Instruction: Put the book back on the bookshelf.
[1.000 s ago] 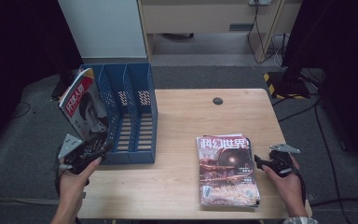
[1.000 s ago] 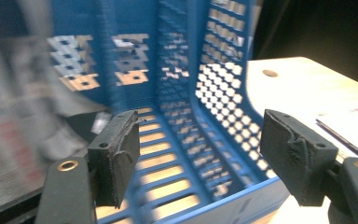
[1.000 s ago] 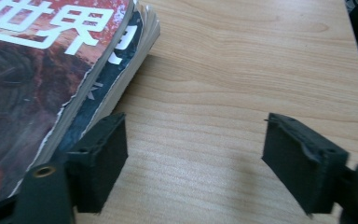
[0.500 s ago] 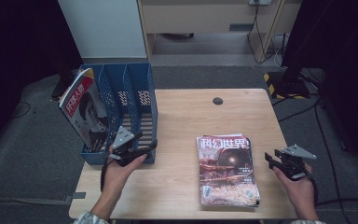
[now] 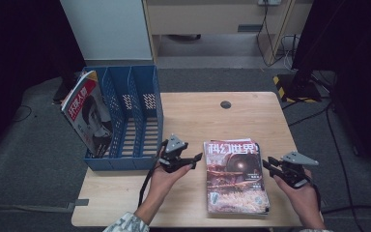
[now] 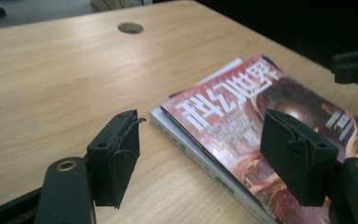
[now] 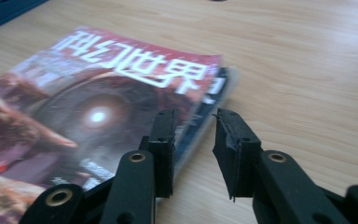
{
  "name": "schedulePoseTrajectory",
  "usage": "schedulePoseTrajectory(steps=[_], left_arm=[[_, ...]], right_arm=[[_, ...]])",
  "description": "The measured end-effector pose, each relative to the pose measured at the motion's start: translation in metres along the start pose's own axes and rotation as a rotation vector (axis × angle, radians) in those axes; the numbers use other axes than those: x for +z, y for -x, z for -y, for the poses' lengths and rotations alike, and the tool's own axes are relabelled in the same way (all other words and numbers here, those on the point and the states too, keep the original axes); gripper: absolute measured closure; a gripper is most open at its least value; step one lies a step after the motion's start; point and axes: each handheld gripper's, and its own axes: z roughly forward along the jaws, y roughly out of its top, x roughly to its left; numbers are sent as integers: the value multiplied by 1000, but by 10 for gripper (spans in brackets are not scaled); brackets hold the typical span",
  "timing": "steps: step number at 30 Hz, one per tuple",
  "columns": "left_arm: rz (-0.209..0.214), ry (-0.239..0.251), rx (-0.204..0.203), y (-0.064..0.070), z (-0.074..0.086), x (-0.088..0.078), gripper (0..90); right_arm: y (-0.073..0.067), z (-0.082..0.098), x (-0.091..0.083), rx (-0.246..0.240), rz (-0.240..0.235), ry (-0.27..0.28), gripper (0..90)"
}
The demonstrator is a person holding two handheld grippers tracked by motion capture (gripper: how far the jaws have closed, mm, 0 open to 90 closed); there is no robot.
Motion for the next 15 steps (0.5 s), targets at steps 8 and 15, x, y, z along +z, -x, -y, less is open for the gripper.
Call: schedulePoseTrajectory(steps=[8, 15], left_arm=[[36, -72, 91, 26, 17, 18, 260], [61, -105, 52, 31, 27, 29, 235]], right_arm=[[-12, 1, 21, 0, -70, -55, 497], [-13, 3, 29, 26, -96, -81, 407]])
